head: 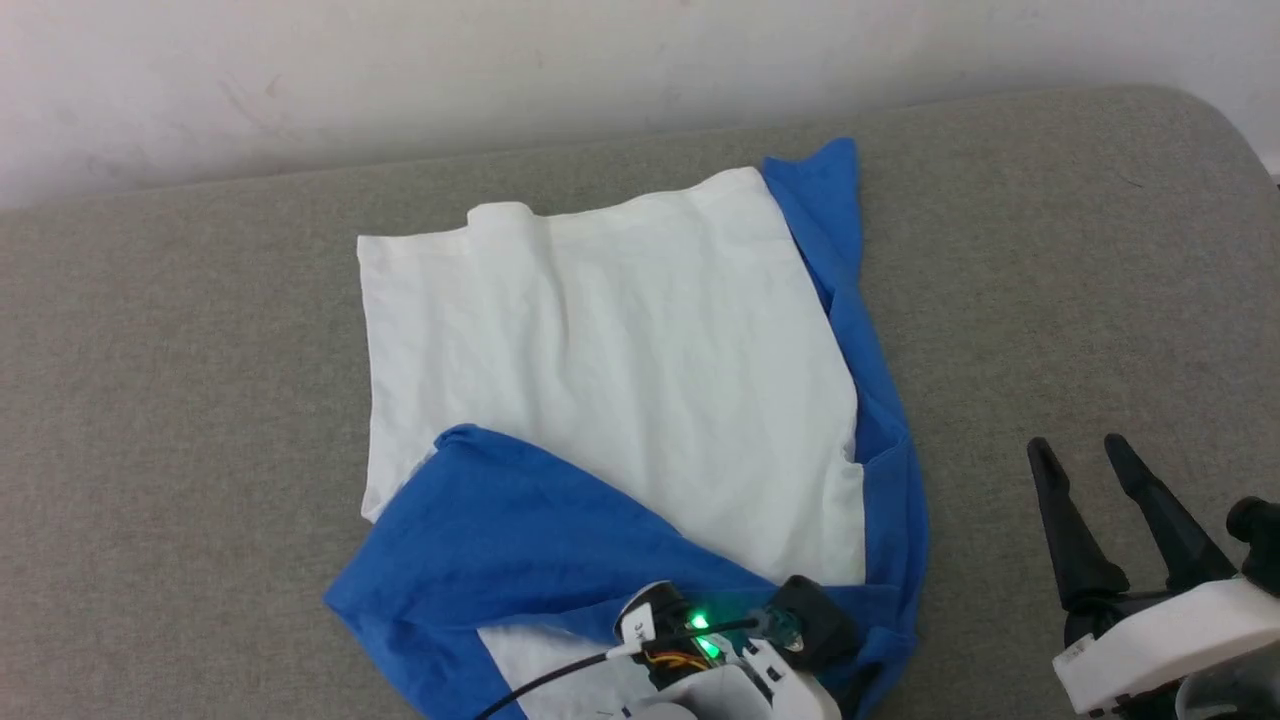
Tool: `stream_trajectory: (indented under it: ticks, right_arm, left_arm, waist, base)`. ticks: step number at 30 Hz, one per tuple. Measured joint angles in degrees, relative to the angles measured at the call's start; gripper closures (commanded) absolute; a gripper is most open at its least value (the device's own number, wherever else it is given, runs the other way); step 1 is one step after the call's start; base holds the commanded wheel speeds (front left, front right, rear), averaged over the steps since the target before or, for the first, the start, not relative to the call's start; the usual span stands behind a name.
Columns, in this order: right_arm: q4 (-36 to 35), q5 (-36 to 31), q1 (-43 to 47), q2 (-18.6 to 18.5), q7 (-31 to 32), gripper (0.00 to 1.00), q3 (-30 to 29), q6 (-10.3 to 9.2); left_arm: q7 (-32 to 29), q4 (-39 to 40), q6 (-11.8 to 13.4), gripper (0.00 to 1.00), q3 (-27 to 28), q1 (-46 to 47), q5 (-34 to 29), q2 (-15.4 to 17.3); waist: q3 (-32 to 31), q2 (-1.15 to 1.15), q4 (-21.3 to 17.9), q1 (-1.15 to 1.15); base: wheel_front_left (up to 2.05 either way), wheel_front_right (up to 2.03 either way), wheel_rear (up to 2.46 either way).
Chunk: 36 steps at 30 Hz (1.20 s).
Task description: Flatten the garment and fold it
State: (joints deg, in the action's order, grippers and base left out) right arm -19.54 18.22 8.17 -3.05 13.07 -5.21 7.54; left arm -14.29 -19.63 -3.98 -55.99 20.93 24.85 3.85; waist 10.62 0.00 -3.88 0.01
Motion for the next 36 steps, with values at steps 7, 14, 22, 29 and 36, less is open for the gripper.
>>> stream_trajectory:
  ticks: [7,14,22,29,36]
  right_arm:
    - [0.2,0.0,0.1,0.0,-0.9,0.00,0.2,0.00]
    - [0.3,-0.1,0.1,-0.1,-1.5,0.00,0.5,0.00]
    - [1.8,-0.1,0.1,-0.2,-2.0,0.00,0.3,0.00]
    - [5.6,0.5,-1.0,-0.8,-2.0,0.00,-1.0,0.00]
    - [13.7,3.5,-6.7,-3.2,-1.0,0.00,-3.7,0.00]
  left_arm:
    - [13.3,4.6,0.8,0.00,3.2,-0.1,0.7,-0.2]
    - [24.9,11.6,8.0,0.00,14.5,-2.3,1.3,4.7]
    - [28.8,14.9,15.7,0.00,30.8,-7.6,4.3,10.1]
    - [29.0,17.9,20.0,0.00,43.4,-15.0,4.3,13.8]
    - [29.0,21.7,21.7,0.00,48.8,-21.4,2.7,15.0]
  waist:
    - [-2.1,0.00,1.0,-0.01]
    - [-4.0,0.00,2.9,-0.01]
    - [-5.2,0.00,4.4,-0.01]
    - [-5.2,0.00,5.3,-0.01]
    - [-4.6,0.00,7.2,-0.01]
  base:
    - [0.00,0.00,0.00]
    - [0.00,0.00,0.00]
    - [0.00,0.00,0.00]
    - [0.00,0.00,0.00]
    - [0.00,0.00,0.00]
